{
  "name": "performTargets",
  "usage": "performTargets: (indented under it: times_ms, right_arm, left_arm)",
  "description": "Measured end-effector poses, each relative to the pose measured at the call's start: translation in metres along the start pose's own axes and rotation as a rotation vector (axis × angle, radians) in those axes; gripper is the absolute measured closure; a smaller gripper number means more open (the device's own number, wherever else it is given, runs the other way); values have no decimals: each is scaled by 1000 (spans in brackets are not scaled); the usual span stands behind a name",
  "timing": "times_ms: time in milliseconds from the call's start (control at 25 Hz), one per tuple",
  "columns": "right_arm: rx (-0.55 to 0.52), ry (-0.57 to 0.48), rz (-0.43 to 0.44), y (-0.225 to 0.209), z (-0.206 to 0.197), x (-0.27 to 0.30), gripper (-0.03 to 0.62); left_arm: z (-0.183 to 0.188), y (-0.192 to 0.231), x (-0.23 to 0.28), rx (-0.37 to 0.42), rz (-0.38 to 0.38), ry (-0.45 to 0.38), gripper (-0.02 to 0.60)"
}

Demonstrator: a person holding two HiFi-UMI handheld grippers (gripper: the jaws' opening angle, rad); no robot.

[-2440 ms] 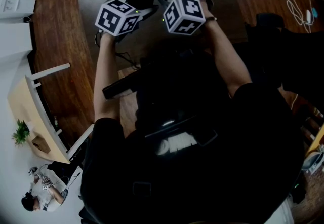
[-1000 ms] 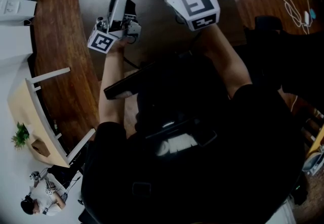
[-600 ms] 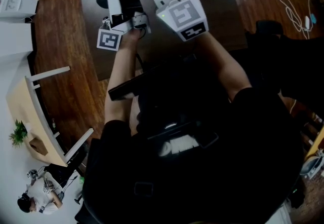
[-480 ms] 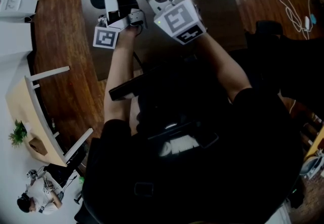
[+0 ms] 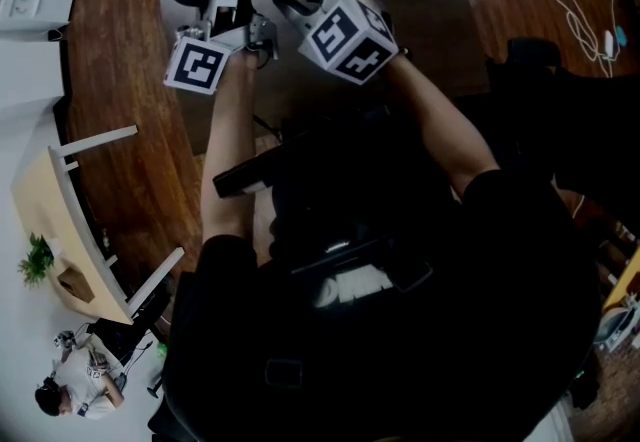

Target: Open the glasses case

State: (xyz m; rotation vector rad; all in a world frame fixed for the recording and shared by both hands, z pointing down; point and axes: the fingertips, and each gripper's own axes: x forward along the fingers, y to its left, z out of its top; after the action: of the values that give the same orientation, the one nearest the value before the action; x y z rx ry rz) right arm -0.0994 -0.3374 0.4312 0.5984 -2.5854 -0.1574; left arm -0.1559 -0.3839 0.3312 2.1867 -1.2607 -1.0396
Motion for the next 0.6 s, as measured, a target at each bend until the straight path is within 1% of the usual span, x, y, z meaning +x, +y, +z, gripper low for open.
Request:
performTargets:
  times_ms: [80, 120, 160, 240, 280, 480, 600]
  right_arm:
    - [-93, 10, -18, 5, 2, 1, 585]
    - [-124, 14, -26, 7, 2, 1, 585]
    - [-135, 17, -29, 8, 1, 1, 585]
    - [-130, 23, -30, 8, -1, 2, 585]
    - [-126, 24, -29, 7, -2, 2, 585]
    - [-60, 31, 24, 10, -8, 3, 585]
    - [-40, 39, 29, 4, -14, 1, 585]
  left_arm:
    - [1, 5, -3, 14, 44, -50, 278]
    - [2, 4, -4, 35, 53, -66, 257]
    - [2, 3, -3, 54, 52, -70, 252]
    - [0, -1, 1, 74, 43, -35, 257]
    - [-2, -2, 3, 74, 39, -7, 274]
    - [-8, 0, -1, 45, 14, 90, 298]
    - [-12, -4, -5, 35, -17, 121, 309]
